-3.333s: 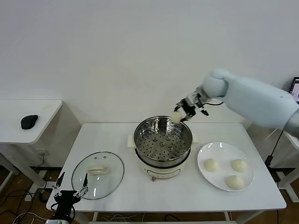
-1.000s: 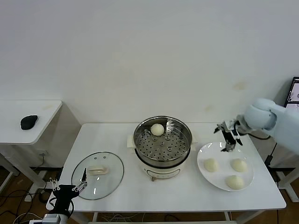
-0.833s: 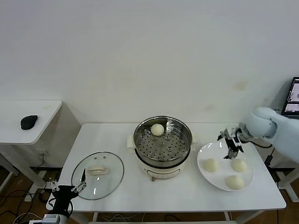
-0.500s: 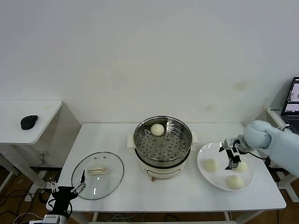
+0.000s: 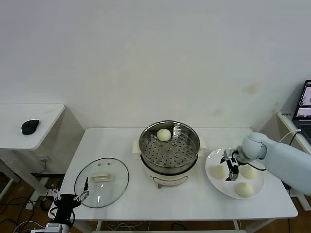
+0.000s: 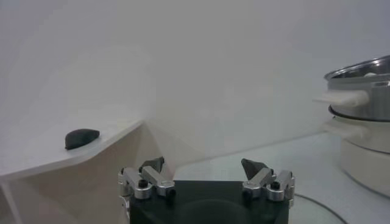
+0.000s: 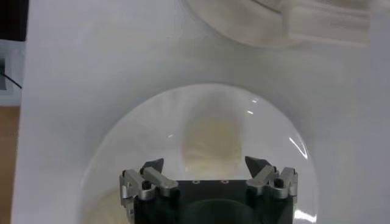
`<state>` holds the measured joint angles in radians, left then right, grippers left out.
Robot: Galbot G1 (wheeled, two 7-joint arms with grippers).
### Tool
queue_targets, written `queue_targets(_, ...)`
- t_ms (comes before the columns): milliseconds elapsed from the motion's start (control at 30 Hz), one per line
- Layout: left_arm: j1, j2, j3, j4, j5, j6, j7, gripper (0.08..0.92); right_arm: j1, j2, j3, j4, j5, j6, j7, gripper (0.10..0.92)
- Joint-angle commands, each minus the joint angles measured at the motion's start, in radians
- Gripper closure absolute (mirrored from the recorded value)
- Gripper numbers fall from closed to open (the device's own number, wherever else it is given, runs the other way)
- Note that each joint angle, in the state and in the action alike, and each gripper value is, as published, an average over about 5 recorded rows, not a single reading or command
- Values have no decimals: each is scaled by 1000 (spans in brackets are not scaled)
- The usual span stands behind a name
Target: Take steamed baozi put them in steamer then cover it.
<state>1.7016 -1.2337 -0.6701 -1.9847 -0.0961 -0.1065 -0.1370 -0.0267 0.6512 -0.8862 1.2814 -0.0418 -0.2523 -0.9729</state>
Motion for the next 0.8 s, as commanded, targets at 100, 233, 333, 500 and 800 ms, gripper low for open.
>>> queue_targets(100,1,-1,0,1,1,-1,0,177,-30,51,26,-50,-20,-14,6,261)
queue_targets(233,2,-2,0,2,2,-2,0,177,-32,55,27,-58,-24,-17,6,304)
queue_targets(333,2,-4,0,2,3,-2,0,177,-37,59,32,-64,-28,-18,7,341)
queue_targets(500,3,-6,-1,-1,5,-2,0,177,-30,47,34,-52,-26,-21,1,411)
queue_targets(800,0,-3,-2,-3,1,0,2,177,111,-79,-7,71,76,-39,-22,470)
